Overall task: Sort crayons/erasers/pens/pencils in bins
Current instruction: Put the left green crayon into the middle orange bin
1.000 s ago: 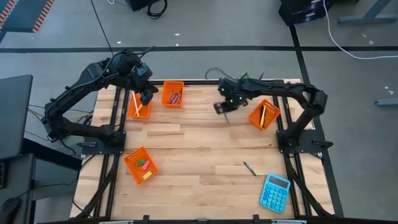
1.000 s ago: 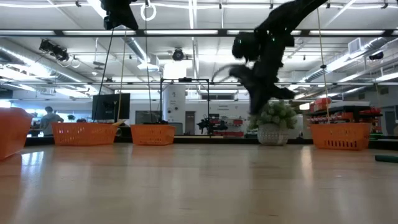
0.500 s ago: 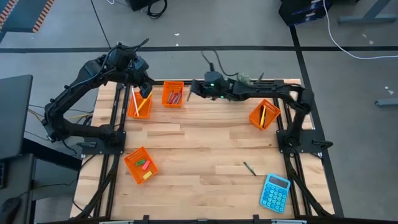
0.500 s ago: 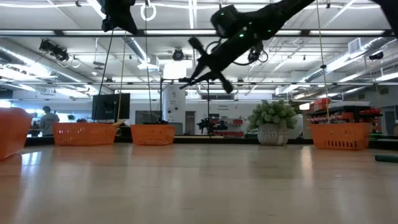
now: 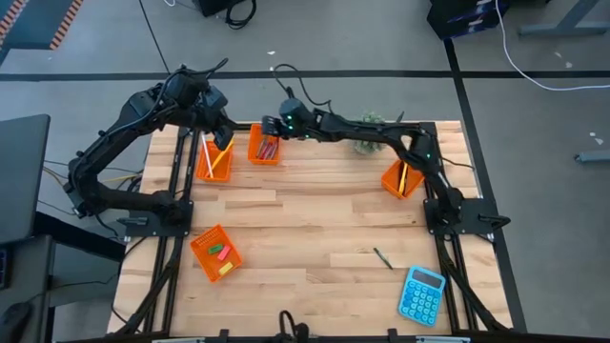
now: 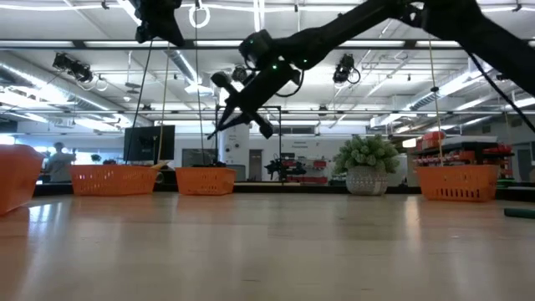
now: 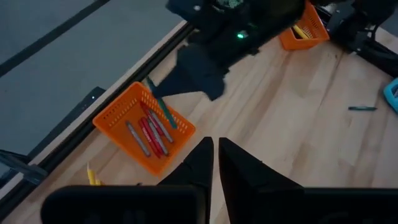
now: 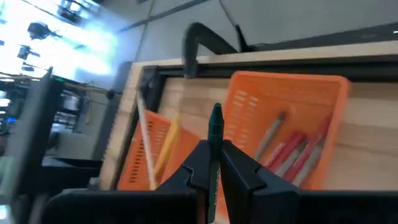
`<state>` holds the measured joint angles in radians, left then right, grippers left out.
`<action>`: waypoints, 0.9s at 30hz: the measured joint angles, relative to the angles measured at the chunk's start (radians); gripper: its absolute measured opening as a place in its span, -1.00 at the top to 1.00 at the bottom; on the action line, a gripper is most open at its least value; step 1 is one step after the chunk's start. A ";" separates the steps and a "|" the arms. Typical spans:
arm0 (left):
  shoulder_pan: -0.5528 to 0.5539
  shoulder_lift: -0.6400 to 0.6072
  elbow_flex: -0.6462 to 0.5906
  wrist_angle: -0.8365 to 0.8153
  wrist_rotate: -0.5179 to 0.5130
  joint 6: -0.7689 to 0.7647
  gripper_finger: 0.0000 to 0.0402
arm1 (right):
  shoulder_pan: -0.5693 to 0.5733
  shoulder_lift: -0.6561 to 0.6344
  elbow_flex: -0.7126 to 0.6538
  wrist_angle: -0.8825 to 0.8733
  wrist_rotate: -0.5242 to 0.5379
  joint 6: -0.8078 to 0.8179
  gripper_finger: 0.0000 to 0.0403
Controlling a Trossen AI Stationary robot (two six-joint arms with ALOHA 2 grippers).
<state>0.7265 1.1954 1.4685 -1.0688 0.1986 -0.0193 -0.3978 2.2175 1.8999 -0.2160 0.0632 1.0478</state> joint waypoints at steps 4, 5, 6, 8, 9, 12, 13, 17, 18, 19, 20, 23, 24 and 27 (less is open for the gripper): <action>-0.002 0.000 0.000 -0.010 0.010 -0.023 0.81 | -0.001 0.069 0.072 -0.022 -0.012 -0.017 0.85; -0.006 0.000 0.000 -0.014 0.017 -0.025 0.81 | 0.000 0.082 0.076 -0.015 -0.018 -0.019 0.85; -0.009 0.000 0.000 -0.017 0.021 -0.028 0.80 | 0.000 0.094 0.076 -0.025 -0.018 -0.012 0.85; -0.017 0.000 0.000 -0.018 0.023 -0.028 0.80 | 0.000 0.116 0.075 -0.027 -0.016 0.004 0.85; -0.020 0.000 0.000 -0.022 0.023 -0.026 0.80 | 0.000 0.126 0.075 -0.029 -0.019 0.011 0.85; -0.031 0.000 0.000 -0.026 0.025 -0.022 0.83 | 0.005 0.137 0.075 -0.028 -0.019 0.014 0.85; -0.031 0.000 0.000 -0.026 0.026 -0.022 0.83 | 0.006 0.142 0.075 -0.014 -0.014 0.011 0.85; -0.030 0.000 0.000 -0.026 0.024 -0.014 0.85 | 0.009 0.147 0.075 -0.034 -0.005 0.007 0.85; -0.030 0.000 0.000 -0.026 0.024 -0.010 0.85 | 0.009 0.146 0.075 -0.041 0.006 0.001 0.85; -0.030 0.000 0.000 -0.026 0.024 -0.005 0.84 | 0.009 0.145 0.075 -0.054 0.016 -0.007 0.85; -0.030 0.000 0.000 -0.025 0.024 0.001 0.83 | 0.009 0.145 0.075 -0.071 0.023 -0.018 0.85; -0.031 0.000 0.000 -0.025 0.024 0.009 0.81 | 0.011 0.146 0.074 -0.079 0.034 -0.040 0.85; -0.031 0.000 0.000 -0.025 0.024 0.009 0.81 | 0.014 0.146 0.074 -0.076 0.041 -0.042 0.85; -0.030 0.000 0.000 -0.025 0.024 0.010 0.82 | 0.022 0.145 0.074 -0.078 0.047 -0.040 0.85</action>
<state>0.6964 1.1954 1.4685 -1.0939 0.2222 -0.0097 -0.3753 2.3627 1.9743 -0.2938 0.1097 1.0073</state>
